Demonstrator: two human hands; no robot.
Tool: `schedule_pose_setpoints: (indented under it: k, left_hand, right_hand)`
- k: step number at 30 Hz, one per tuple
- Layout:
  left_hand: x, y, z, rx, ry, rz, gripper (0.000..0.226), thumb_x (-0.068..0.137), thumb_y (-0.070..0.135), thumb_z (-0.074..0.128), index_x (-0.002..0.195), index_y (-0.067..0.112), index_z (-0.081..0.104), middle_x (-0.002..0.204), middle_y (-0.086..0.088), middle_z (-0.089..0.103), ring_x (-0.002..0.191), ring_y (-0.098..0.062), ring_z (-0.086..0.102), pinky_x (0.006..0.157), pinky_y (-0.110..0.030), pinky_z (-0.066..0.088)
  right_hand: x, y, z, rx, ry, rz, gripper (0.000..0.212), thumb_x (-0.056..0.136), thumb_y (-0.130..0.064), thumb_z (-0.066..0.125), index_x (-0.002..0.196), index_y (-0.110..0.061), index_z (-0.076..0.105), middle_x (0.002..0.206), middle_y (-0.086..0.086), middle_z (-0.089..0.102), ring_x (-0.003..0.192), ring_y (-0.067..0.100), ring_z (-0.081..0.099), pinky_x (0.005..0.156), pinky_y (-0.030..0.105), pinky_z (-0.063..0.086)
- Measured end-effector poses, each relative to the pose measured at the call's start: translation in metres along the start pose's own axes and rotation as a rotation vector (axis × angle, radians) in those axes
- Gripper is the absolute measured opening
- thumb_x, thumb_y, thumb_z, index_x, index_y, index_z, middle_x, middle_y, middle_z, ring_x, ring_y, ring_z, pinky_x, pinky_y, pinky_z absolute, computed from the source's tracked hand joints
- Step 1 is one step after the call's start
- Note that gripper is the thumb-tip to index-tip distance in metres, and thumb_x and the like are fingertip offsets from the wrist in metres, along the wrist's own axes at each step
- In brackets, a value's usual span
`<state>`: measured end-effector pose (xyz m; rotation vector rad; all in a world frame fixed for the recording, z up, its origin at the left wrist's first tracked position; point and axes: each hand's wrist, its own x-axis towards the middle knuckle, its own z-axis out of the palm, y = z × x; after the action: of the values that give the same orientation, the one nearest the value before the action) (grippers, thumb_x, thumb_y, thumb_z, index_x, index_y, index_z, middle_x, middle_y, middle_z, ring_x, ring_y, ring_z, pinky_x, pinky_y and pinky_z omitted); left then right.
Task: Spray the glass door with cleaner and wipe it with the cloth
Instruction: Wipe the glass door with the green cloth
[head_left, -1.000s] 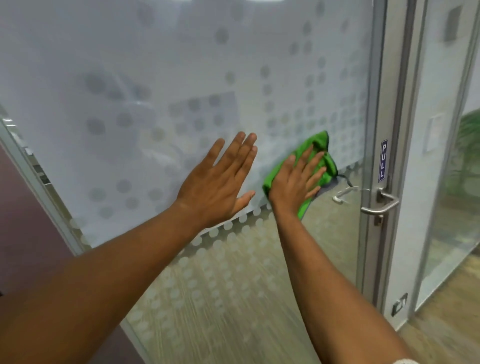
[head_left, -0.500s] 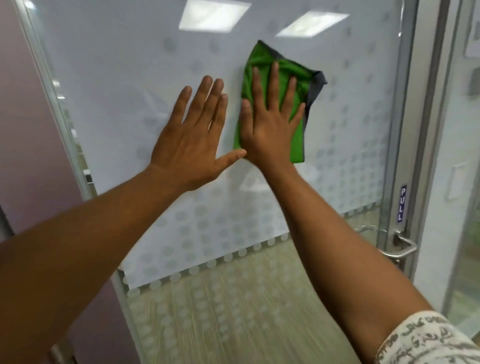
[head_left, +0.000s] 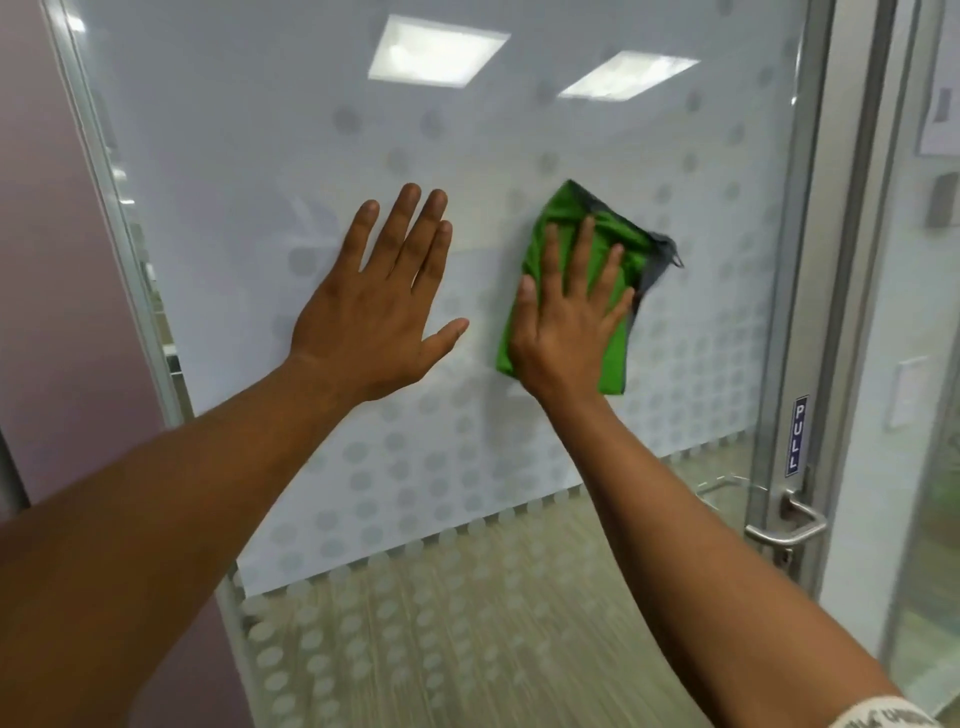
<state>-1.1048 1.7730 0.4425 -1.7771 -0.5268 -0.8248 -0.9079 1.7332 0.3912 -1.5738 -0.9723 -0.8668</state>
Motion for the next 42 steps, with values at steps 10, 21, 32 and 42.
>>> schedule_pose_setpoints:
  k: [10,21,32,42]
  left_hand:
    - [0.0,0.0,0.0,0.019,-0.018,-0.009,0.088,0.098,0.064,0.002,0.161,0.002,0.0,0.168,-0.02,-0.014,0.157,-0.036,-0.01,0.126,-0.055,0.006]
    - [0.0,0.0,0.0,-0.007,-0.02,-0.005,0.088,0.098,0.064,0.003,0.161,0.002,0.002,0.168,-0.021,-0.012,0.156,-0.037,-0.009,0.125,-0.057,0.008]
    - [0.0,0.001,0.002,-0.003,-0.013,0.001,0.087,0.098,0.064,0.002,0.161,0.002,0.001,0.168,-0.02,-0.01,0.157,-0.037,-0.008,0.125,-0.056,0.007]
    - [-0.001,0.001,0.003,-0.023,0.0,0.0,0.087,0.099,0.063,0.004,0.16,0.002,0.003,0.169,-0.02,-0.01,0.157,-0.037,-0.007,0.126,-0.056,0.005]
  right_hand:
    - [0.103,0.045,-0.028,0.039,0.014,0.309,0.058,0.103,-0.049,0.023,0.158,-0.032,0.016,0.168,-0.001,0.009,0.153,0.032,0.006,0.117,0.064,0.007]
    - [0.078,0.029,-0.02,-0.002,-0.025,-0.131,0.056,0.103,-0.048,0.028,0.157,-0.034,0.021,0.167,0.001,0.013,0.153,0.037,0.006,0.115,0.064,0.0]
    - [0.05,0.108,-0.018,0.118,0.047,0.521,0.061,0.102,-0.052,0.021,0.159,-0.033,0.01,0.168,-0.005,0.003,0.154,0.029,0.001,0.119,0.06,0.003]
    - [-0.089,0.072,0.005,0.235,-0.036,0.592,0.074,0.099,-0.052,0.03,0.159,-0.016,0.009,0.168,0.001,0.003,0.154,0.026,-0.004,0.12,0.06,0.002]
